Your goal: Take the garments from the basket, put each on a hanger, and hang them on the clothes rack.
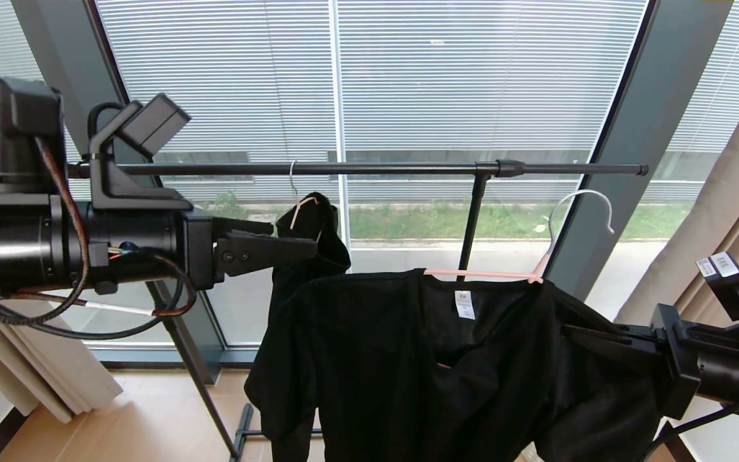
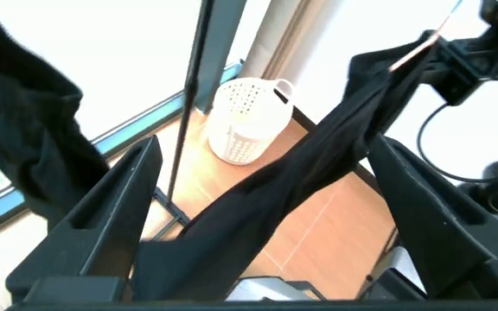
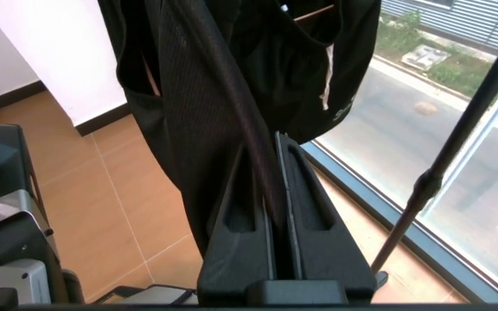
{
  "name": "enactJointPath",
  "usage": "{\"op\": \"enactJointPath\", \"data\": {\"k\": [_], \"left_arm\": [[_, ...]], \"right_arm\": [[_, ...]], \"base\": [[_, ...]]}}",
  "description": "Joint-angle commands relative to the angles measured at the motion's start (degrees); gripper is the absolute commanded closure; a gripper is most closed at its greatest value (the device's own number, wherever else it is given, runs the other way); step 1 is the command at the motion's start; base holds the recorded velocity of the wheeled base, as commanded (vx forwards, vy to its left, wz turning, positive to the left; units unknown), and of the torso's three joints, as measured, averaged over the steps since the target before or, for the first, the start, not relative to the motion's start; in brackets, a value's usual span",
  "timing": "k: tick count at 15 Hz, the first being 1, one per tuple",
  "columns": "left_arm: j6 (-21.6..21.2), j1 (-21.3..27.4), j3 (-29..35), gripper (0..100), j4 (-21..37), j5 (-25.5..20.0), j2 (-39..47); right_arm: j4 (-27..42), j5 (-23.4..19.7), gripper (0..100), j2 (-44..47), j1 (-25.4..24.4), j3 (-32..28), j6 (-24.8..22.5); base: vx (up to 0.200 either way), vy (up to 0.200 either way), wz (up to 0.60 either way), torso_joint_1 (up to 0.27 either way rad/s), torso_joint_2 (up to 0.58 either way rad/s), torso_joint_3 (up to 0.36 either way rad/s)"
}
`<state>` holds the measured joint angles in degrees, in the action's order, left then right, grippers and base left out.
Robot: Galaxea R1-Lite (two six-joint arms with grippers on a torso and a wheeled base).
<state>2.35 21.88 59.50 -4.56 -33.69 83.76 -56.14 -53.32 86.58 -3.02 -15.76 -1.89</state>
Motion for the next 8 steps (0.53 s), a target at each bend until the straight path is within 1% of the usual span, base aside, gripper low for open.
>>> {"op": "enactJointPath", "data": {"k": [1, 2, 3, 6, 8], "left_arm": [[-1.6, 5.0, 6.1, 0, 3.3, 1.8, 3.0], [-6.0, 10.0, 8.6, 0, 7.1, 5.7, 5.7], [-8.9, 12.0, 8.4, 0, 7.8, 5.9, 6.5], [-14.9, 15.2, 8.3, 0, 9.2, 5.9, 8.3], [-17.6, 16.0, 7.8, 0, 9.3, 5.9, 9.1]], "right_arm": [[0.0, 0.0, 100, 0.2, -0.8, 0.3, 0.0], [0.0, 0.0, 100, 0.1, -1.5, 0.6, 0.0], [0.0, 0.0, 100, 0.1, -1.5, 0.6, 0.0], [0.0, 0.0, 100, 0.0, -1.6, 0.6, 0.0], [0.0, 0.0, 100, 0.0, -1.7, 0.6, 0.0]], "base": [[0.0, 0.0, 0.0, 0.0, 0.0, 0.0], [0.0, 0.0, 0.0, 0.0, 0.0, 0.0], [0.0, 0.0, 0.0, 0.0, 0.0, 0.0], [0.0, 0.0, 0.0, 0.0, 0.0, 0.0], [0.0, 0.0, 0.0, 0.0, 0.0, 0.0]]}}
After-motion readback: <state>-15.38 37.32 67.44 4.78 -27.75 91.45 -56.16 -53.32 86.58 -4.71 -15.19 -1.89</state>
